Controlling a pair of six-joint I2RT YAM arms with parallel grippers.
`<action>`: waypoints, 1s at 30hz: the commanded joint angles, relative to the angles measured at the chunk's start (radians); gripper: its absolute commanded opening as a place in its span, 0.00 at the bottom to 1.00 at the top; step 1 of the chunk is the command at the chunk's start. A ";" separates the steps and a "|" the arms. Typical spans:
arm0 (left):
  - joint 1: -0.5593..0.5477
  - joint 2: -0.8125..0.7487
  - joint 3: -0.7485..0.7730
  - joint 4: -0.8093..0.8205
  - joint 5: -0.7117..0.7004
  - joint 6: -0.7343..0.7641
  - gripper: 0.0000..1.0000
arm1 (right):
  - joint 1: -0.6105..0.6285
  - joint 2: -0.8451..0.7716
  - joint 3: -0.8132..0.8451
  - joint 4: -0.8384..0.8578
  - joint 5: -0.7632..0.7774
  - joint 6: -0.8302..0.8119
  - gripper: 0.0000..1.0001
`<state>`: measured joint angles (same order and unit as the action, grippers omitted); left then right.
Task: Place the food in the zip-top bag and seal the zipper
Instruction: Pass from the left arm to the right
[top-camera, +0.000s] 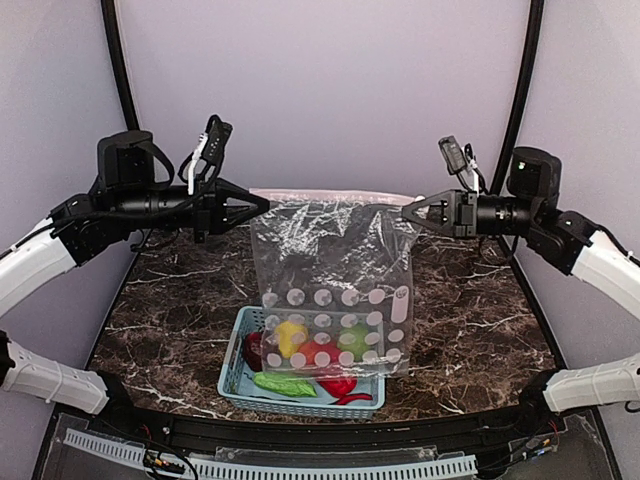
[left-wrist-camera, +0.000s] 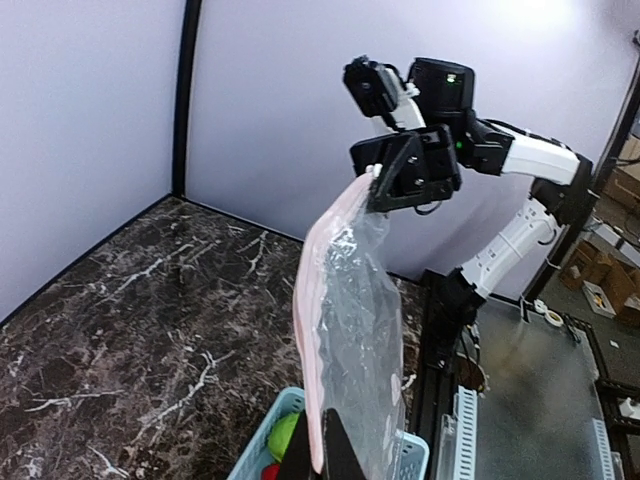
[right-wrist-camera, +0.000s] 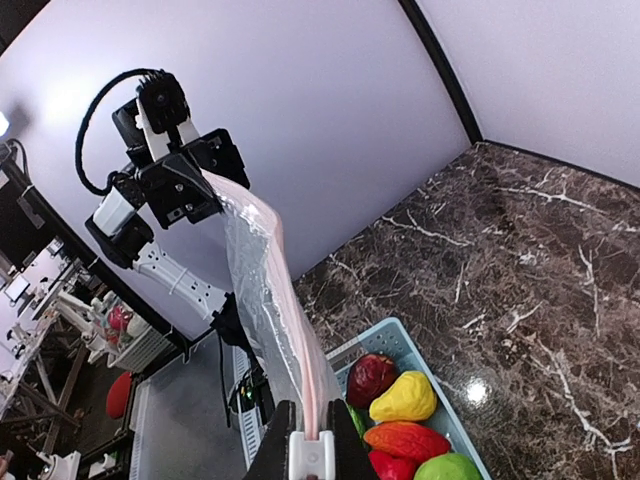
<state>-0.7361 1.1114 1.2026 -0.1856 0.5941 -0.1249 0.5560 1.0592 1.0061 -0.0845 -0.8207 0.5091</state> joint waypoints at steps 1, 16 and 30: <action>-0.002 0.055 0.132 -0.109 -0.281 0.121 0.01 | -0.002 0.030 0.203 -0.066 0.148 -0.180 0.00; 0.002 0.181 0.180 -0.149 -0.802 0.166 0.88 | 0.145 0.113 0.120 0.012 0.513 -0.473 0.00; -0.014 -0.088 -0.295 0.098 -0.393 -0.461 0.92 | 0.578 0.146 -0.111 0.000 0.949 -0.458 0.00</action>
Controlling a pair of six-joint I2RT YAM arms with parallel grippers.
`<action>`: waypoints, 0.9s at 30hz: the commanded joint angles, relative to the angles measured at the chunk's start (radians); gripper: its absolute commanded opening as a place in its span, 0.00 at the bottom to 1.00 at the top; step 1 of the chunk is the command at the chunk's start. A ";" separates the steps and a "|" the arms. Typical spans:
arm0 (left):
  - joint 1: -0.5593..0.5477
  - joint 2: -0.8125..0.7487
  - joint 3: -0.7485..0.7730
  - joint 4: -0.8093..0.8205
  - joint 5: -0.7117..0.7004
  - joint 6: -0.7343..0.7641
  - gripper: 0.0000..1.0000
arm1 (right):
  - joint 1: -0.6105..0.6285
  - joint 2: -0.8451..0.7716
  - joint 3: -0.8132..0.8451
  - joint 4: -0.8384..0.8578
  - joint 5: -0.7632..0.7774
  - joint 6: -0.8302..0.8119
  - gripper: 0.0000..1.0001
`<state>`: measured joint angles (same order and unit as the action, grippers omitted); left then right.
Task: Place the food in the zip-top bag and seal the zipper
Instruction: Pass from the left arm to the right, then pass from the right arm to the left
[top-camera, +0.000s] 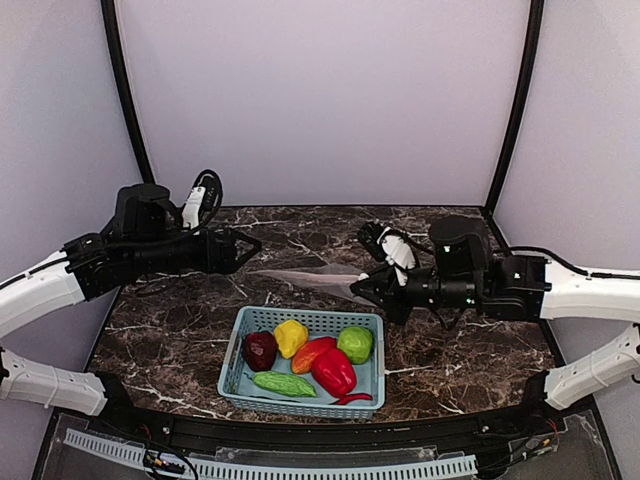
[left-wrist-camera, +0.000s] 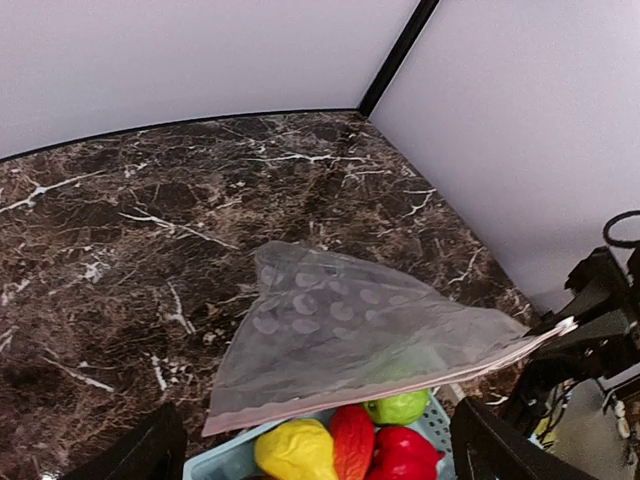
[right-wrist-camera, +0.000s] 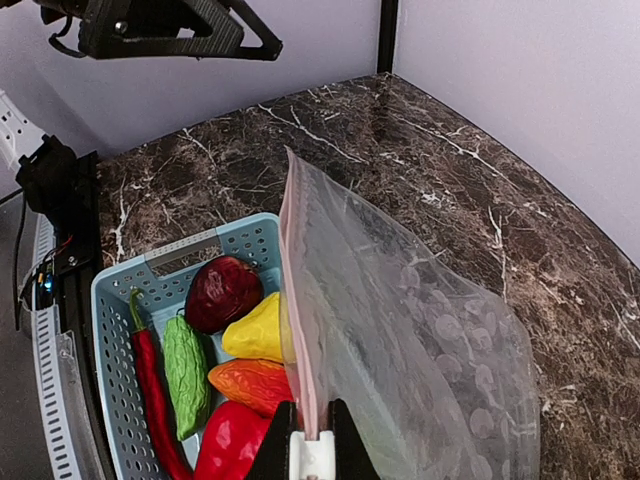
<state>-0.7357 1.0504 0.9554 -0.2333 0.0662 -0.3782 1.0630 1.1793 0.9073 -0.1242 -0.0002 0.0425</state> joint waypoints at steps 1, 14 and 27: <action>-0.020 -0.027 -0.062 0.188 0.157 -0.204 0.92 | 0.085 0.042 -0.009 0.037 0.133 0.011 0.00; -0.196 0.221 0.129 0.099 0.442 0.281 0.88 | 0.117 0.061 0.030 0.025 0.030 0.040 0.00; -0.197 0.342 0.164 0.050 0.517 0.333 0.37 | 0.083 0.031 0.029 0.004 -0.115 0.095 0.00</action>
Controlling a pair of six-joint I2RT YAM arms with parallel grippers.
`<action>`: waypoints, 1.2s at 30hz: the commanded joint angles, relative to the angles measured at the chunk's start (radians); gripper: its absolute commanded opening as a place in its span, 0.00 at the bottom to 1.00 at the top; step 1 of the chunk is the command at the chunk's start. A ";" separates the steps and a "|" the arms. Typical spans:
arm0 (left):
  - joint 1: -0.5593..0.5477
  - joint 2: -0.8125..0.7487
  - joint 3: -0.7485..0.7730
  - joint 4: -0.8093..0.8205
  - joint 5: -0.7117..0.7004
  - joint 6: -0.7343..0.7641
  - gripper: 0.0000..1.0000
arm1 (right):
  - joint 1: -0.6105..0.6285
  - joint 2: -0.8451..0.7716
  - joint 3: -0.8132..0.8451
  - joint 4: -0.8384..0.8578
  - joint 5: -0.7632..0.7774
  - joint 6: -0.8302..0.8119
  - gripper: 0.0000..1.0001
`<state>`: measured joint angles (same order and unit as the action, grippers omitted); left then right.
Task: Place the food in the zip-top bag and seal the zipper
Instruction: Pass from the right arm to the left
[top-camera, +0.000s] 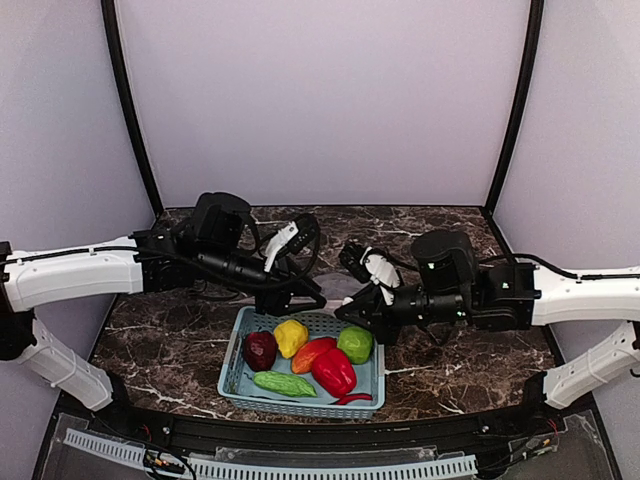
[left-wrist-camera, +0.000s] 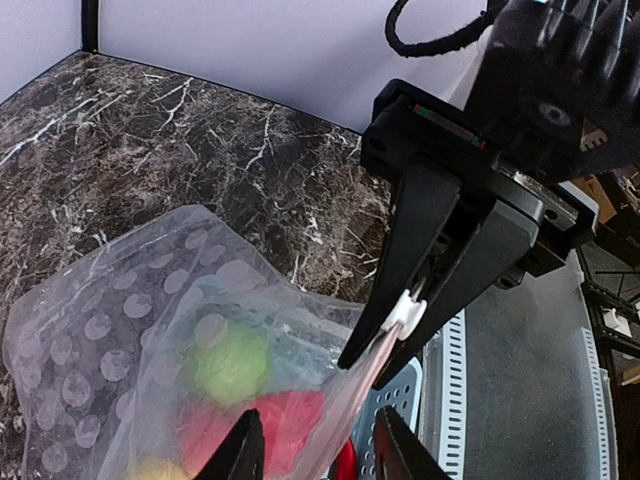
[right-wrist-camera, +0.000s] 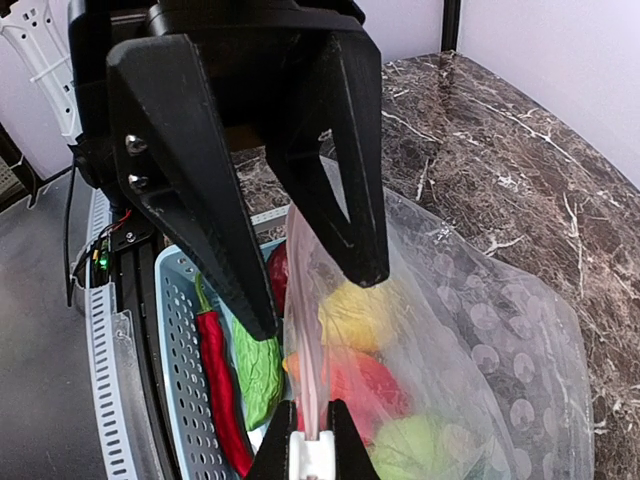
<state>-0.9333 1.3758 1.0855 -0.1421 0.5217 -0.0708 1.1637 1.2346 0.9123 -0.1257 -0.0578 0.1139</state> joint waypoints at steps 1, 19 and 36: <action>0.000 0.018 0.034 -0.042 0.065 0.025 0.34 | -0.024 -0.026 0.023 0.005 -0.066 0.025 0.00; -0.001 -0.028 -0.036 0.056 0.104 -0.029 0.01 | -0.104 -0.113 -0.029 0.007 -0.118 0.082 0.28; 0.000 -0.054 -0.073 0.118 0.104 -0.078 0.01 | -0.133 -0.179 -0.106 0.075 -0.207 0.150 0.42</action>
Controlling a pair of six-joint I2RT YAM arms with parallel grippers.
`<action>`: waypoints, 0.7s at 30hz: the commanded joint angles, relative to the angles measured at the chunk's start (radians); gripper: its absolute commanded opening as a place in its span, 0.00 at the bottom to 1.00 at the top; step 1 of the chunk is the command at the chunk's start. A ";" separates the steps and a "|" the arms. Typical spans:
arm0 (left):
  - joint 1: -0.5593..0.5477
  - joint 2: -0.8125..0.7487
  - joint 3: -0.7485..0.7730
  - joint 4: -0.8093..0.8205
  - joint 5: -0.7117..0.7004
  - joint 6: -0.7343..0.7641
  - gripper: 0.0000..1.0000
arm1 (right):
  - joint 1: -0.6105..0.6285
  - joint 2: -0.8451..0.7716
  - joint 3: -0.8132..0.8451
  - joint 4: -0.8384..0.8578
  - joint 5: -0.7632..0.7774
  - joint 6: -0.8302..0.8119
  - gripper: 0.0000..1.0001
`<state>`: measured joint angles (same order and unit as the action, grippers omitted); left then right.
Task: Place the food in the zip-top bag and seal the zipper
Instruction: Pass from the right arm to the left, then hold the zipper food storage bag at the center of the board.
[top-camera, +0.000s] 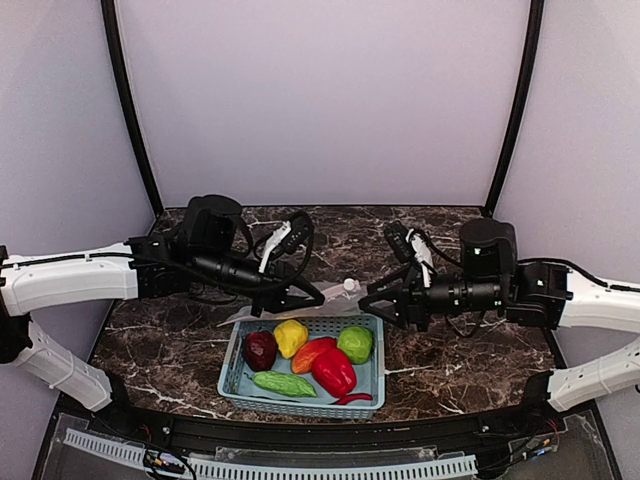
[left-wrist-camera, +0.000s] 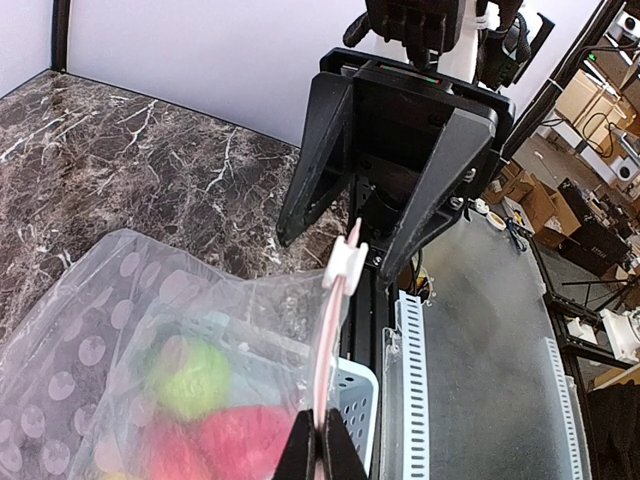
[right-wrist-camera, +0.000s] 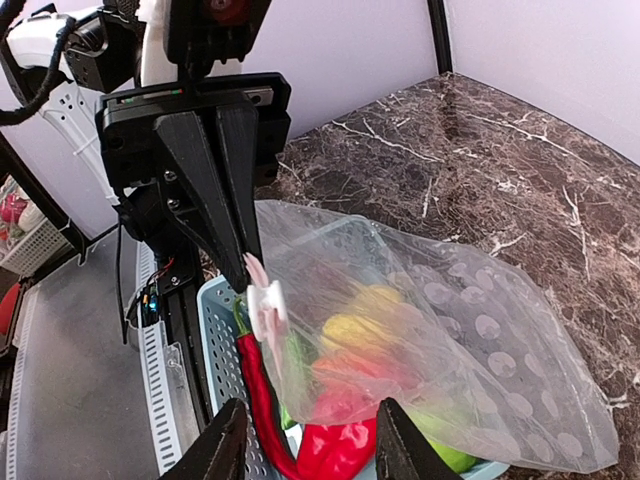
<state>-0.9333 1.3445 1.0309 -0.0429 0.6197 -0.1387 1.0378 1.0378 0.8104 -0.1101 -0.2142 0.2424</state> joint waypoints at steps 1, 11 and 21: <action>0.000 -0.022 -0.019 0.019 0.006 -0.011 0.01 | -0.007 0.024 -0.003 0.064 -0.055 0.022 0.42; -0.001 -0.025 -0.023 0.013 0.004 -0.014 0.01 | -0.010 0.064 0.019 0.105 -0.065 0.015 0.27; -0.001 -0.024 -0.019 -0.012 -0.003 -0.002 0.01 | -0.011 0.057 0.013 0.105 -0.071 0.023 0.22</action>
<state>-0.9333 1.3441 1.0248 -0.0383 0.6197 -0.1455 1.0336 1.0973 0.8112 -0.0395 -0.2707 0.2604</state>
